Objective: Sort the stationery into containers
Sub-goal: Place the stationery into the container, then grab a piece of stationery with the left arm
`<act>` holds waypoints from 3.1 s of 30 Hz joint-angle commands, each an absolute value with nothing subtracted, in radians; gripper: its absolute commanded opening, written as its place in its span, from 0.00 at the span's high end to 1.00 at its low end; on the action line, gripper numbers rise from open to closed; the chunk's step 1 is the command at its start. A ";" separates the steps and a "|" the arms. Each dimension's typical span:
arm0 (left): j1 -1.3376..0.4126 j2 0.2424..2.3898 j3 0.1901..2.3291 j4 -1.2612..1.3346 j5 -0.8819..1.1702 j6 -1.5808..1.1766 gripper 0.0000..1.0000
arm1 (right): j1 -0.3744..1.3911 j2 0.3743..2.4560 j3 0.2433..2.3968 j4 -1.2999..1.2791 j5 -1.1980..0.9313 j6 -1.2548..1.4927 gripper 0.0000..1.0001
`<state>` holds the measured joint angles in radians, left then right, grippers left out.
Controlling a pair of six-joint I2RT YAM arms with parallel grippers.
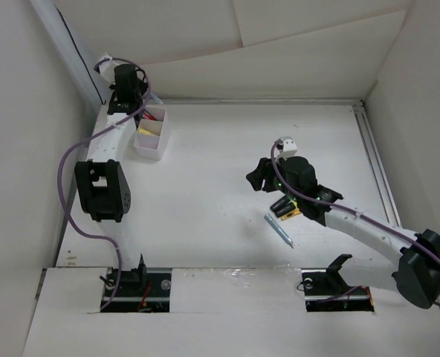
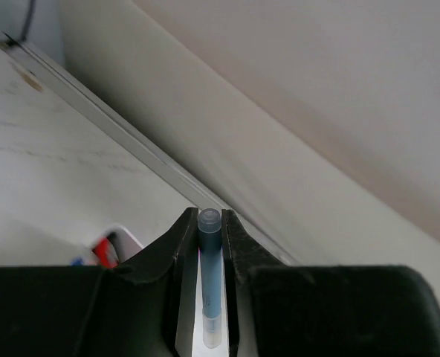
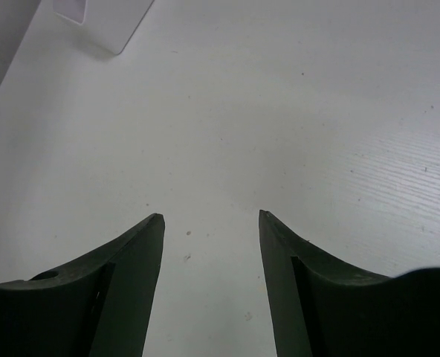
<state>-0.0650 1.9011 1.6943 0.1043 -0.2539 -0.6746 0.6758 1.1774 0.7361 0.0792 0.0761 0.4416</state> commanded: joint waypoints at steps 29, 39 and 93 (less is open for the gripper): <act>-0.087 2.028 1.643 0.354 -0.465 -0.451 1.00 | 0.684 1.198 0.756 0.137 0.018 0.431 0.41; -0.087 1.965 1.557 0.373 -0.439 -0.460 0.69 | 0.684 1.178 0.756 0.137 0.038 0.422 0.41; -1.049 2.098 1.500 0.117 -0.041 -0.351 0.71 | 0.531 0.721 0.696 -0.502 0.677 0.834 0.58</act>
